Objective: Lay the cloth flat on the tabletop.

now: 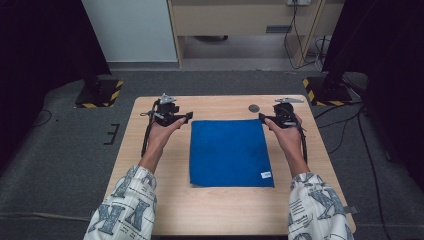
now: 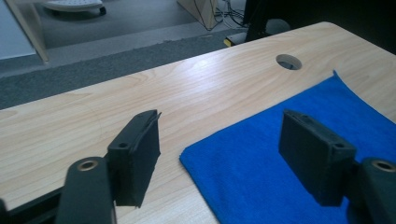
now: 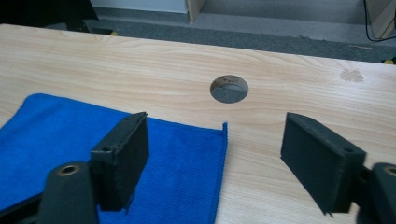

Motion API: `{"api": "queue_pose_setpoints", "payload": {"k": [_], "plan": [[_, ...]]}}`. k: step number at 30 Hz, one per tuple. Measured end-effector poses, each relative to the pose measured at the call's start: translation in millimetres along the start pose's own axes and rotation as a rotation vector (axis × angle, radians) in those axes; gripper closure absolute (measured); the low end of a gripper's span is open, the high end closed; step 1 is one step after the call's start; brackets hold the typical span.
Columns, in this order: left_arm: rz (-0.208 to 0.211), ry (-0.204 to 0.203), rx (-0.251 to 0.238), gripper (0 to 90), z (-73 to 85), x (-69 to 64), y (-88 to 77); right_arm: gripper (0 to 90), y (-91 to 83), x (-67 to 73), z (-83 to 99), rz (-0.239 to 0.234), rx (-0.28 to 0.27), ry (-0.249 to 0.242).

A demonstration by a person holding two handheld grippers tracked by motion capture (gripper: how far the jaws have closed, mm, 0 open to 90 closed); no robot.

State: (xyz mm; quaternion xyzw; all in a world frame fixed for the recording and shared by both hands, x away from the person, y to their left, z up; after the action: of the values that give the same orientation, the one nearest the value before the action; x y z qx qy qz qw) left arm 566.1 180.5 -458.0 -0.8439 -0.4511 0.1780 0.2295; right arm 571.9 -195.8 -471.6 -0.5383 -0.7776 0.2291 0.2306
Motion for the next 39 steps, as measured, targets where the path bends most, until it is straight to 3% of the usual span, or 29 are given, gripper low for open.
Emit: {"api": "queue_pose_setpoints", "payload": {"k": [5, 7, 12, 28, 39], "plan": [[-0.001, 0.001, -0.011, 18.9, -2.7, -1.6, -6.2, 12.9, -4.0, 5.8, -1.5, -0.012, -0.033, -0.017], [0.002, -0.001, -0.010, 16.1, -3.1, -2.7, -8.3, 11.4, -5.9, 8.5, -1.1, -0.017, -0.038, -0.047], [0.004, 0.006, -0.011, 11.6, -4.9, -6.0, -14.1, 10.1, -12.0, 15.8, 0.5, -0.040, -0.040, -0.064], [0.056, 0.068, -0.006, 9.1, -2.4, -25.8, -20.9, 8.8, -31.2, 28.8, 5.7, -0.102, -0.038, -0.072], [0.080, 0.109, 0.017, 8.0, 8.7, -31.8, -25.6, 8.6, -35.2, 56.4, 14.3, -0.184, -0.009, -0.122]]}}
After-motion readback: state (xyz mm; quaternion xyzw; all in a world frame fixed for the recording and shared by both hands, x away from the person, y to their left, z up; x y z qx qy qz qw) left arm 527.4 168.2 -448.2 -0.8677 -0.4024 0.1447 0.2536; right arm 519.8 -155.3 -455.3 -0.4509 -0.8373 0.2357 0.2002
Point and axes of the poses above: each handheld gripper's, and its own axes: y roughly forward along the jaws, z roughly out of its underside, x roughly to its left, the point moved 4 cm from there along y, roughly forward along the jaws, and after that the axes turned 2 degrees about x, right-handed, at the moved point
